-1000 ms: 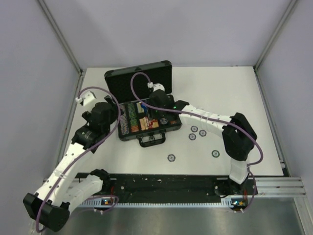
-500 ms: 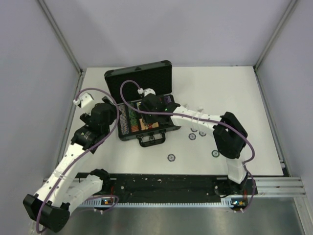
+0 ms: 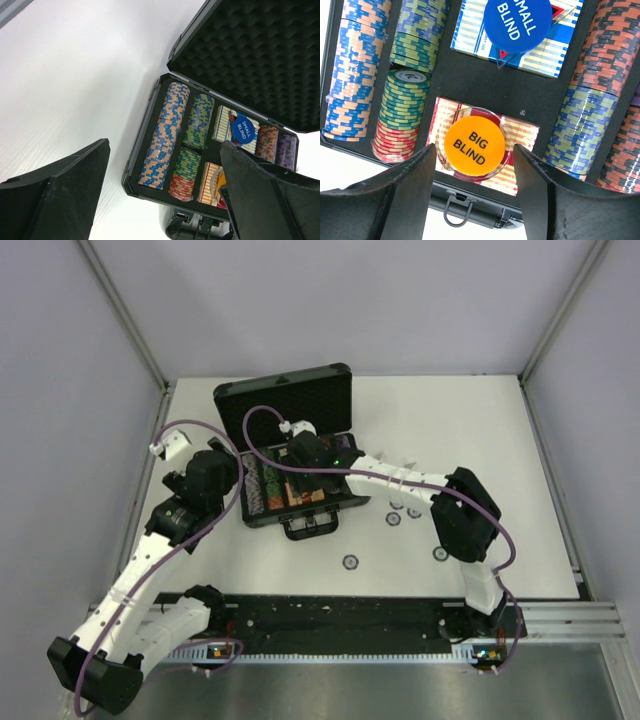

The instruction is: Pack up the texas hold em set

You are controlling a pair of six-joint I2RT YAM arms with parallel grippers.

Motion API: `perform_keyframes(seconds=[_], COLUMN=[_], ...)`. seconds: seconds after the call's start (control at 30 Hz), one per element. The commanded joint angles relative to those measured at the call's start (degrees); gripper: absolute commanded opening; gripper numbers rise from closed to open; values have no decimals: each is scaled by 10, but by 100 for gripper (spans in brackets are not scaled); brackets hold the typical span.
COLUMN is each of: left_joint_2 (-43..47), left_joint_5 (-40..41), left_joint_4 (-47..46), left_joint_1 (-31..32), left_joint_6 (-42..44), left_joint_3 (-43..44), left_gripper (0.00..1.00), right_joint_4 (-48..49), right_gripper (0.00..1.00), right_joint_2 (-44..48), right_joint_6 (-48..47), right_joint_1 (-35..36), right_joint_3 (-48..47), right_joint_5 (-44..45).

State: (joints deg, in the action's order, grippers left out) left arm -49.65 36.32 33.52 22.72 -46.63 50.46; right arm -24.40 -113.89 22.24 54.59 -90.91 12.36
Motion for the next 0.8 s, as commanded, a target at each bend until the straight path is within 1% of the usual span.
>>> perform_keyframes(seconds=[0.0,0.27,0.3,0.5,0.67,0.77], left_joint_2=[8,8,7,4,1,-2], left_joint_5=[6,-2,-8,-20,-34,-42], left_joint_4=[-8,-13,-17,-32,-40,-44], left_joint_1=[-3,-3,-3,-3,-4,-4], left_joint_6=[-4,-3,-3,-1,3,8], left_joint_3=[4,1,0,-4,-7,-7], left_gripper=[97,97,97,97,97,97], right_joint_4=[1,-8,-12,-15,-18,-22], right_gripper=[63,65,65,65,65,65], right_joint_2=[12,84,113,186,213,200], right_joint_6=[-6,-2,-5,29,93,114], right_joint_1=[5,-9,-15,-68,-135,-166], right_joint_3=[-37,-9,12,84,147,159], right_joint_5=[14,68,115,155,141,129])
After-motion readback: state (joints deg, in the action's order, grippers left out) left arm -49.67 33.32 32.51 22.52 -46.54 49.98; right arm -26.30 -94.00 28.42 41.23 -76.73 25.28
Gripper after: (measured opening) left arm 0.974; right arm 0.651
